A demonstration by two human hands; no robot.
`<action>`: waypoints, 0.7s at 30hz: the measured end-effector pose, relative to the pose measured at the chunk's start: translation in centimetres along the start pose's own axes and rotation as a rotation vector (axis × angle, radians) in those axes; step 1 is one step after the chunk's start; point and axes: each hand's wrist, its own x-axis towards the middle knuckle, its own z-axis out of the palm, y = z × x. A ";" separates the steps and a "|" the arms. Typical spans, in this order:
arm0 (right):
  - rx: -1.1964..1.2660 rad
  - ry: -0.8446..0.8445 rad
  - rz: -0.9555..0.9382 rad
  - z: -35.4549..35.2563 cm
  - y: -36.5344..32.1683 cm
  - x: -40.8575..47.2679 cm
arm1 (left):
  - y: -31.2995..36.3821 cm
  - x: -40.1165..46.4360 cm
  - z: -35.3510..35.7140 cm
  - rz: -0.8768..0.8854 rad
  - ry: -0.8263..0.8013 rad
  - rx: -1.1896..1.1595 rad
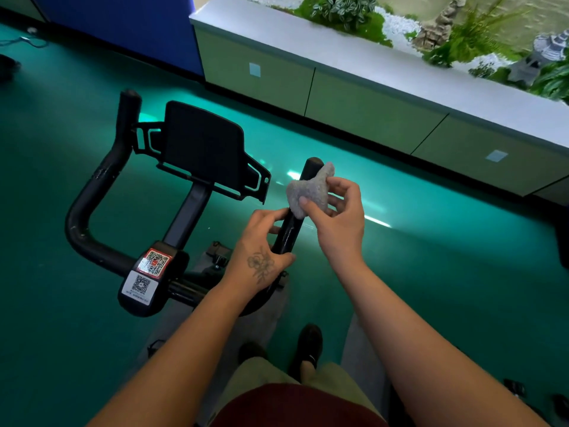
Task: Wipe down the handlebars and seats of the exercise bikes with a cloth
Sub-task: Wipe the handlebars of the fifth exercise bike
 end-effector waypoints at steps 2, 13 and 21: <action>0.006 0.008 -0.007 -0.1 -0.8 1.3 | -0.1 -0.1 0.0 -0.002 0.006 -0.017; -0.051 -0.090 0.080 -0.6 1.8 -1.2 | 0.1 -0.1 0.1 -0.036 0.019 -0.051; -0.012 0.004 0.048 0.1 -0.8 1.7 | 0.2 -0.2 -0.1 -0.040 0.006 -0.087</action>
